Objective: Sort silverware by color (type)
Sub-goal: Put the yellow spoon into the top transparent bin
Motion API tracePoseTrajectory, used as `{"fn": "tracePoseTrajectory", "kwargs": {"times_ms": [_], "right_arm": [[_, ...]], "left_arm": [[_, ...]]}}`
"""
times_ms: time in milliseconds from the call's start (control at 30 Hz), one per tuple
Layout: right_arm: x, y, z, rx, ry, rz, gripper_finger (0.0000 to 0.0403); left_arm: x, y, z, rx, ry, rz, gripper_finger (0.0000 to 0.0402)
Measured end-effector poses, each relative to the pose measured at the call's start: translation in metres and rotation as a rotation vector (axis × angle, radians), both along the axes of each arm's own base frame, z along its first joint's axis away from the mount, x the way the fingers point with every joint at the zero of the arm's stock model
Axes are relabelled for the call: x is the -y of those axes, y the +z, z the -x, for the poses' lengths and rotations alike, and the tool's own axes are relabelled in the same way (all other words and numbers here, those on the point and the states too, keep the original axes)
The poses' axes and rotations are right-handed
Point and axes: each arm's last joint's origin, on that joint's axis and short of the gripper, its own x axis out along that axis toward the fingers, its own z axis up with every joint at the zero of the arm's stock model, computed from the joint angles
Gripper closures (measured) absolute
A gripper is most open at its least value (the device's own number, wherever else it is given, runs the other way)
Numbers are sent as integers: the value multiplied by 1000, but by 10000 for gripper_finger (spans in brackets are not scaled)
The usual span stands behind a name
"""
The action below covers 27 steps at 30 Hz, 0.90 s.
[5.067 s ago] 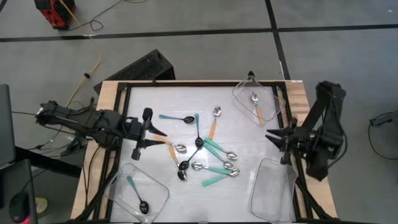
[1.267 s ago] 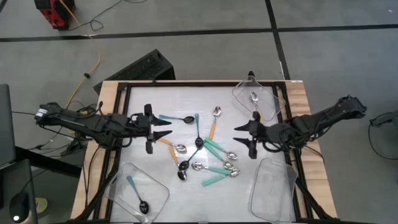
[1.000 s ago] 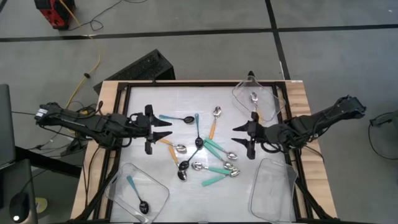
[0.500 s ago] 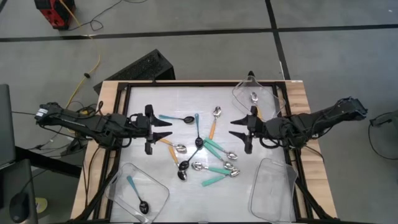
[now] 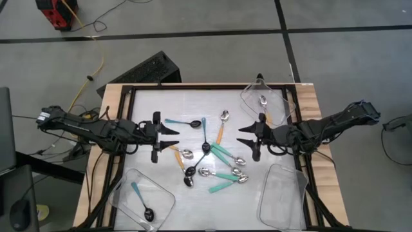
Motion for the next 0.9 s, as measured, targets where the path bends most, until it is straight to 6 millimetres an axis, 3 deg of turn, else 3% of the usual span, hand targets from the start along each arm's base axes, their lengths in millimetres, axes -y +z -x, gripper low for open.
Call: {"fn": "tracePoseTrajectory", "kwargs": {"times_ms": [500, 900], "right_arm": [[-1, 6, -2, 49, 19, 45, 188], [-1, 7, -2, 56, 10, 66, 157]], "left_arm": [[-4, -1, -2, 1, 123, -26, 255], [-2, -1, -2, -3, 68, -49, 189]]}}
